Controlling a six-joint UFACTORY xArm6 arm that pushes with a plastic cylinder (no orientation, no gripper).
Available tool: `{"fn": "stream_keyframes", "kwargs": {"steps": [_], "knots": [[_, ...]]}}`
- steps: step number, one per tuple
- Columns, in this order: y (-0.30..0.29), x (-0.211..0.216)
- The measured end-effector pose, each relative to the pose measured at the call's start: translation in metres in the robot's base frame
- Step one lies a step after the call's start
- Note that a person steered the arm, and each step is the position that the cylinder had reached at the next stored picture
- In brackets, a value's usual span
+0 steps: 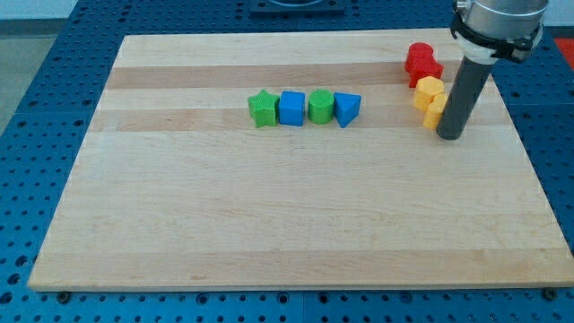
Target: Move the yellow heart towards the center
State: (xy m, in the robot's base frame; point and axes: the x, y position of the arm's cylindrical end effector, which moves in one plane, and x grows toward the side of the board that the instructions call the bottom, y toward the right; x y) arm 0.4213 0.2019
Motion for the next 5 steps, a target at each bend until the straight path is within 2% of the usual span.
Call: {"fn": "stream_keyframes", "kwargs": {"steps": [1,2,4,5], "knots": [[0.007,0.004],[0.047,0.007],[0.041,-0.040],[0.039,-0.032]]}}
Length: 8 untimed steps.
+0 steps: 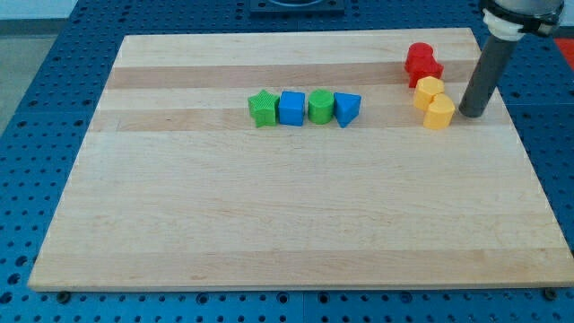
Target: Move the yellow heart towards the center
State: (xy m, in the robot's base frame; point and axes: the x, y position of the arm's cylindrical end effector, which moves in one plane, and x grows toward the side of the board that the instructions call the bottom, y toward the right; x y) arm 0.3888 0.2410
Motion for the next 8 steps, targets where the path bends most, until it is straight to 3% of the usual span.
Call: {"fn": "stream_keyframes", "kwargs": {"steps": [2,5,8], "knots": [[-0.029,0.032],[0.008,-0.011],[-0.075,-0.010]]}}
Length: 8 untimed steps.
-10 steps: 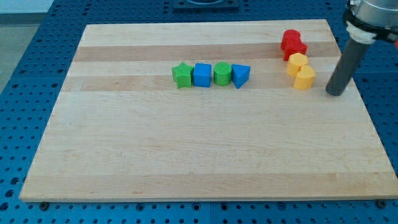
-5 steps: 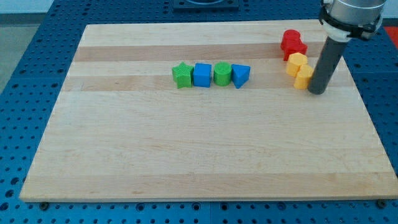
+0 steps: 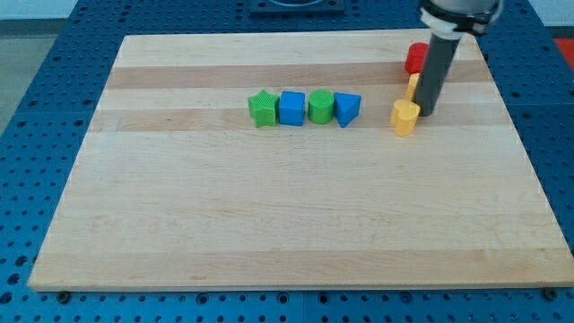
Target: Move the yellow heart towards the center
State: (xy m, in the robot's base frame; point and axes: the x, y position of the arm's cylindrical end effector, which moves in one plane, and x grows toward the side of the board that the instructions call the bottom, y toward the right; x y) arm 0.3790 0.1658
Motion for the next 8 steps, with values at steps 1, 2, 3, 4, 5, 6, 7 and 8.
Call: {"fn": "stream_keyframes", "kwargs": {"steps": [1,2,3,4,5,6,7,8], "knots": [[-0.017,0.013],[-0.021,0.034],[-0.021,0.053],[-0.037,0.054],[-0.064,0.054],[-0.091,0.054],[-0.107,0.054],[-0.109,0.054]]}}
